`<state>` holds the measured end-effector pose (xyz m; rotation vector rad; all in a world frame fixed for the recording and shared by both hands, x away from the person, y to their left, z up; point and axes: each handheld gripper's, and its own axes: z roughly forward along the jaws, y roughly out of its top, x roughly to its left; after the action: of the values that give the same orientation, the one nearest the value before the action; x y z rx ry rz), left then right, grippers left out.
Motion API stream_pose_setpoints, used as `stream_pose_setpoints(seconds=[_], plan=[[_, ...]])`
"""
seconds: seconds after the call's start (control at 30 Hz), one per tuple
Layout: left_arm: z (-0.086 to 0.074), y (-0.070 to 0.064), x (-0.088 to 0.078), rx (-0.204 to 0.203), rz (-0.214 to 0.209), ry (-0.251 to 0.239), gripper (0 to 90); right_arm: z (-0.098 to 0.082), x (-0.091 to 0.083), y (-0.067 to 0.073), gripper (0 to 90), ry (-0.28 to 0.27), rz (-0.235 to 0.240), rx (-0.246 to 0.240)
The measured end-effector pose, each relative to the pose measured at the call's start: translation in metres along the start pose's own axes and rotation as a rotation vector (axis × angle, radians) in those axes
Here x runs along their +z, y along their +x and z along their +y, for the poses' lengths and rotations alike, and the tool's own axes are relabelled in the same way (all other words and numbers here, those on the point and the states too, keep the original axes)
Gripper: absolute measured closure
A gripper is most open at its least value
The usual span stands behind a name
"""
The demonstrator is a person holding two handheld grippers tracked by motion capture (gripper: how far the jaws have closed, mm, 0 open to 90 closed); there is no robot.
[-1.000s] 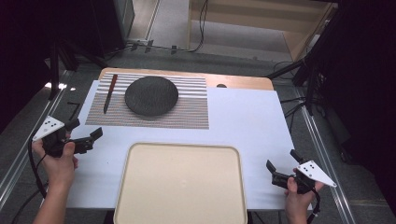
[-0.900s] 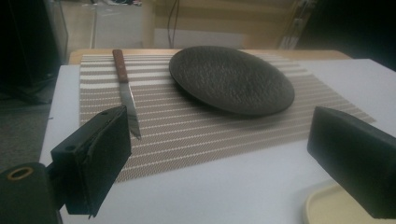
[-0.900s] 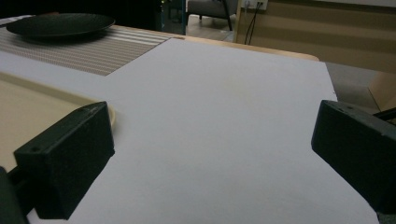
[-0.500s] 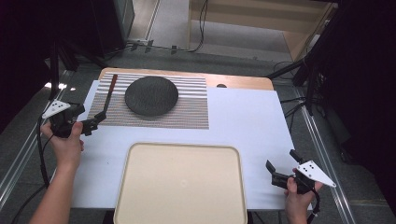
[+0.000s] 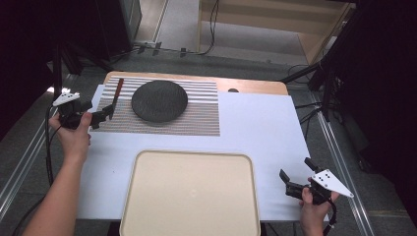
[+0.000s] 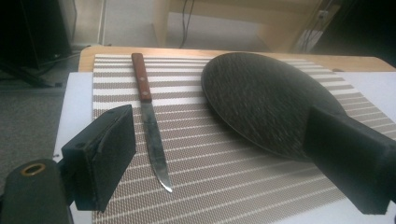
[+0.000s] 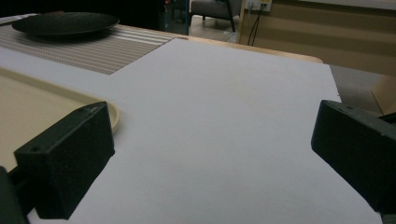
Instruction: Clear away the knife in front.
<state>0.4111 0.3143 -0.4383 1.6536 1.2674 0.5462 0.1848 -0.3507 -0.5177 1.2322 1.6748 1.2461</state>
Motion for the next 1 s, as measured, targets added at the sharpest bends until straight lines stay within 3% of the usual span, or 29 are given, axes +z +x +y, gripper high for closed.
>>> stream_pose_setpoints(seconds=[0.4, 0.53, 0.63, 0.83, 1.0], plan=[[0.019, 0.016, 0.035, -0.025, 0.057, 0.081, 15.8, 0.000, 0.000, 0.000, 0.0, -0.006, 0.000, -0.005], [0.027, 0.023, 0.048, -0.072, 0.078, 0.098, 22.6, 0.000, 0.000, 0.000, 0.0, -0.007, -0.002, -0.005], [0.032, 0.027, 0.058, -0.070, 0.096, 0.125, 28.2, 0.000, 0.000, 0.000, 0.0, -0.007, -0.002, -0.004], [0.041, 0.039, 0.078, -0.109, 0.117, 0.187, 37.5, 0.000, 0.000, 0.000, 0.0, -0.007, -0.007, -0.005], [0.046, 0.044, 0.090, -0.119, 0.111, 0.222, 45.5, 0.000, 0.001, 0.001, 0.0, 0.003, -0.009, -0.007]])
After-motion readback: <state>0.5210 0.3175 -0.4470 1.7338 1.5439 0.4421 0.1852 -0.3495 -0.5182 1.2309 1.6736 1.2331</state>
